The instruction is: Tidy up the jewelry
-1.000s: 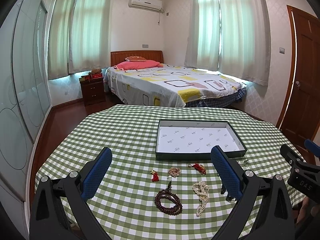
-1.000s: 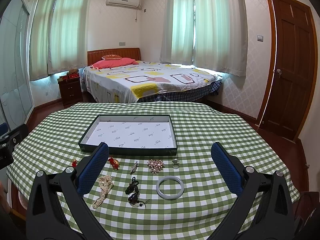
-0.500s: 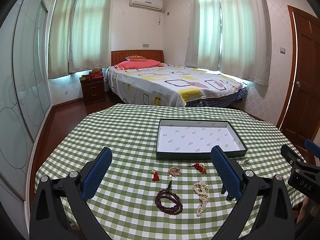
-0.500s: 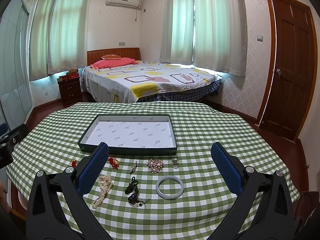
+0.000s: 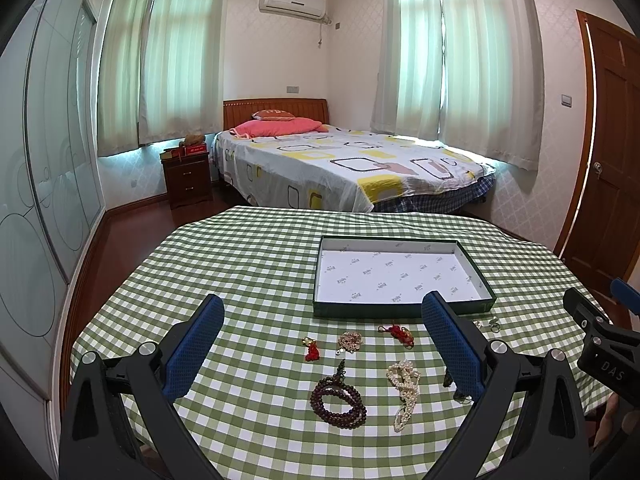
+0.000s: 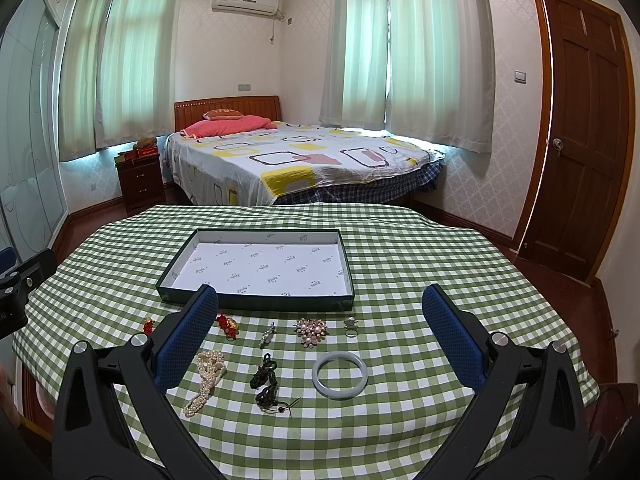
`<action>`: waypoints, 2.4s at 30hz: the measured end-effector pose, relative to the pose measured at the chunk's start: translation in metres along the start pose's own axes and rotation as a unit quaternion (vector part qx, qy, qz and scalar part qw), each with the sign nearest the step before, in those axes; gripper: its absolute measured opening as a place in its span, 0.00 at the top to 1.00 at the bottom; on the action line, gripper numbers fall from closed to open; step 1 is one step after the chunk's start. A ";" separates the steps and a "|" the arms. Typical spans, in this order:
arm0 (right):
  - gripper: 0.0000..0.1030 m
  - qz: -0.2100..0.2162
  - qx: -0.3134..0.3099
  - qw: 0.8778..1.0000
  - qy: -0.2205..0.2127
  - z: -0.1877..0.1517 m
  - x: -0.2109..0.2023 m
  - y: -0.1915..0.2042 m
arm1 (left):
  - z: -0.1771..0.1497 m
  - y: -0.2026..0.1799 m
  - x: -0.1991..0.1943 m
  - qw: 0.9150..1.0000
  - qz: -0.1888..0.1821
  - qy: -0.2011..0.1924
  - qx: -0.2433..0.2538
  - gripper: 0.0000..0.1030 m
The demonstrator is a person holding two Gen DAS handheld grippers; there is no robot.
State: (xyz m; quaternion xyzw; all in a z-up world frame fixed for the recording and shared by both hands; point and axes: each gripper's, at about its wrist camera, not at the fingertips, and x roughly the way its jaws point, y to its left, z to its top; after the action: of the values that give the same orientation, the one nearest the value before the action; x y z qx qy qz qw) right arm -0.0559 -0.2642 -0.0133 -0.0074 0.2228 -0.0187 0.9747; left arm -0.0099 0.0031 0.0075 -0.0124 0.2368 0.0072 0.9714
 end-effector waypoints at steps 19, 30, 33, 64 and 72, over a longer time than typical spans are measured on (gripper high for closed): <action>0.03 0.000 0.000 1.000 0.000 0.000 0.000 0.000 | -0.001 0.001 0.000 1.000 0.000 0.001 -0.001 0.07; 0.03 0.001 -0.001 1.000 0.001 -0.001 0.000 0.001 | -0.001 0.001 0.000 1.000 0.000 0.001 -0.001 0.07; 0.03 0.000 -0.001 1.000 0.002 -0.003 0.002 0.001 | -0.001 0.003 0.001 1.000 0.000 0.001 -0.003 0.07; 0.03 0.012 -0.022 0.993 0.112 -0.092 0.115 0.002 | -0.109 0.012 0.150 0.978 -0.029 0.208 -0.015 0.07; 0.03 0.018 -0.023 0.992 0.123 -0.095 0.122 0.005 | -0.119 0.006 0.156 0.971 -0.034 0.236 -0.004 0.07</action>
State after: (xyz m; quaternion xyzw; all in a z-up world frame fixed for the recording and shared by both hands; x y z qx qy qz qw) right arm 0.0127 -0.2651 -0.1522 -0.0241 0.3416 0.0029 0.9395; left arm 0.0739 0.0070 -0.1706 -0.0258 0.4585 -0.0279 0.8879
